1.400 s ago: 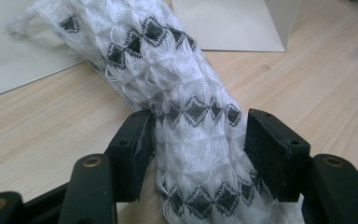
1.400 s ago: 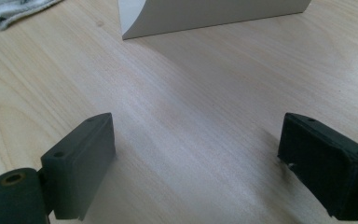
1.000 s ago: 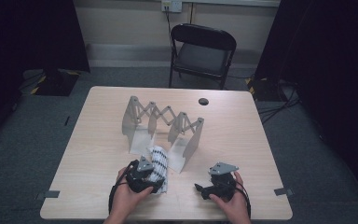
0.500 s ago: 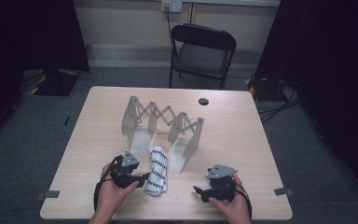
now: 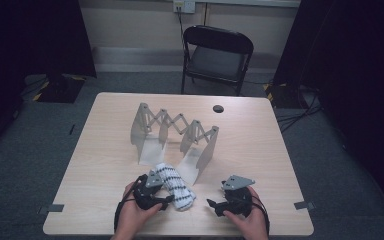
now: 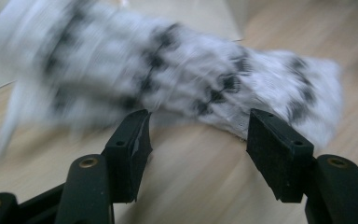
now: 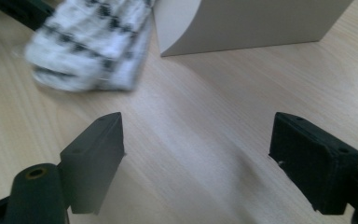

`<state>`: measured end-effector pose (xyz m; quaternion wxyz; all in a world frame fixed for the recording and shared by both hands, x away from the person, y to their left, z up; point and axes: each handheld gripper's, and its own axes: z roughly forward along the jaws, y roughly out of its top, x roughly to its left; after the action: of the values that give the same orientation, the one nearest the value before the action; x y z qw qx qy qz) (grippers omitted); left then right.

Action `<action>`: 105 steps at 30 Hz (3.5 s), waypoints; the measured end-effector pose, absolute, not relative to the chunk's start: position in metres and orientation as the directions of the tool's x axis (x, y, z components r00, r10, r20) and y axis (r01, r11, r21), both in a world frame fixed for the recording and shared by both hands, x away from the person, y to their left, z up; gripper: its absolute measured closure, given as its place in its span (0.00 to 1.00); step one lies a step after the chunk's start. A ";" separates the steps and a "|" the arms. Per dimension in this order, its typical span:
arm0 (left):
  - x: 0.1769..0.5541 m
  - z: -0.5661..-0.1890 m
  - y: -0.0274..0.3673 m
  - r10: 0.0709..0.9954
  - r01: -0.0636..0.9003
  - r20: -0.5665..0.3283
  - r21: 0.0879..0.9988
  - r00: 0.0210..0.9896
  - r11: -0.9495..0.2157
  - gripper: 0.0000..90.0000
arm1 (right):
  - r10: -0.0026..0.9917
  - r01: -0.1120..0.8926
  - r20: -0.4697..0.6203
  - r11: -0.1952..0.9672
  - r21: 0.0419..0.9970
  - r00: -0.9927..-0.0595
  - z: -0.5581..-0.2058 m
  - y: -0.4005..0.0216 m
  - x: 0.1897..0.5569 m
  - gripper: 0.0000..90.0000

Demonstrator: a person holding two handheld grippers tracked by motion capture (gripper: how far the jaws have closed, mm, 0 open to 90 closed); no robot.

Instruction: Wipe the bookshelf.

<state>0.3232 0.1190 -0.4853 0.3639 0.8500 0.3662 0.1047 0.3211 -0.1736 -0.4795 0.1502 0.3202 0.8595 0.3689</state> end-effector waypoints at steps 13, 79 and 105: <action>0.322 -0.483 0.152 0.733 0.563 -0.070 0.691 0.677 -0.454 0.39 | 0.637 0.428 0.022 0.491 0.759 -0.771 -0.459 -0.157 0.321 0.32; 0.321 -0.500 0.214 0.782 0.527 0.000 0.738 0.624 -0.421 0.17 | 0.684 0.508 0.029 0.511 0.694 -0.728 -0.463 -0.198 0.330 0.54; 0.322 -0.500 0.214 0.785 0.530 -0.001 0.738 0.620 -0.417 0.16 | 0.722 0.564 0.047 0.496 0.660 -0.690 -0.472 -0.216 0.341 0.53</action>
<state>0.3221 0.2136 -0.5003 0.3632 0.8234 0.3991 0.1754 0.3406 -0.2164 -0.4715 0.1186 0.3751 0.8568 0.3334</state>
